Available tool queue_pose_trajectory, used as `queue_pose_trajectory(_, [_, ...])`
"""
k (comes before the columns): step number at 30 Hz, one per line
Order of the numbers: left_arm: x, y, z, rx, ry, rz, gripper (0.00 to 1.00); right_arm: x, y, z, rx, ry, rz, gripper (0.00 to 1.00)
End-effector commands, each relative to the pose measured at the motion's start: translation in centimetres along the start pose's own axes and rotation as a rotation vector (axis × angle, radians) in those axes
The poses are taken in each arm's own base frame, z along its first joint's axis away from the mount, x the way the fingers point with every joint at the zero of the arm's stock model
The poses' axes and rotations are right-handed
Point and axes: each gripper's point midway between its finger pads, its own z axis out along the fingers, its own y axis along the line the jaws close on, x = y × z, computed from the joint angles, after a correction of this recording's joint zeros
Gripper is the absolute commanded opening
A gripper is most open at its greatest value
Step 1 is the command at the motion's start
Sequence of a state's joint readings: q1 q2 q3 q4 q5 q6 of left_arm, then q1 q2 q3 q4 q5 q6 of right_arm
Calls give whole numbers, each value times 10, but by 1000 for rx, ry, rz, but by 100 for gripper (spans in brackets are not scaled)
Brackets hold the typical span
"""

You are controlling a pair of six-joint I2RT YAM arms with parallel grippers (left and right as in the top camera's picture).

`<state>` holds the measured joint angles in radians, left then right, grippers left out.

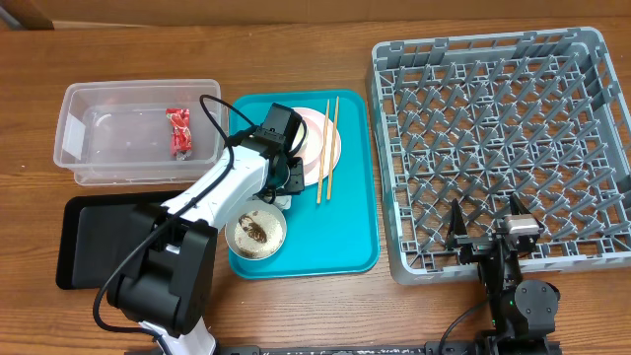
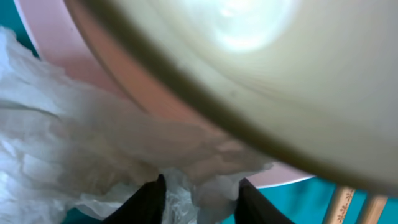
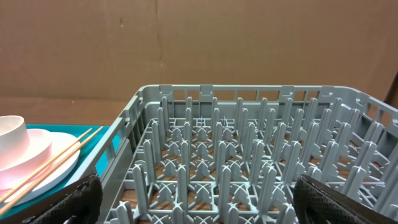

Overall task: Sort waste into correct bins and load items into the dishwasher
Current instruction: 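Move the left gripper to the white tissue and grasp it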

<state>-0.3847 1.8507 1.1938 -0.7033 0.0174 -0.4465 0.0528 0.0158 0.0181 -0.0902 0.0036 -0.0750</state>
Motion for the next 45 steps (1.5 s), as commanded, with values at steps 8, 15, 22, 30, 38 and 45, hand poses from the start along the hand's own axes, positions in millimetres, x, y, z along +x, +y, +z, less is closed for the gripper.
queue_pose_trajectory(8, [-8,1,-4,-18,-28,58,29,3,0,0,-2,0,-1,100])
queue_pose_trajectory(15, [-10,0,-11,-11,-46,60,29,3,0,0,-2,0,-1,100])
queue_pose_trajectory(22, [-9,1,-13,-13,-42,60,23,3,0,0,-2,0,-1,100])
queue_pose_trajectory(30, [-4,3,-12,-23,-20,71,15,3,0,0,-2,0,-1,100])
queue_pose_trajectory(38, [-2,5,-13,-27,-11,75,4,3,0,0,-2,0,-1,100])
queue_pose_trajectory(45, [-8,12,-23,-26,-27,67,4,3,0,0,-2,0,-1,100])
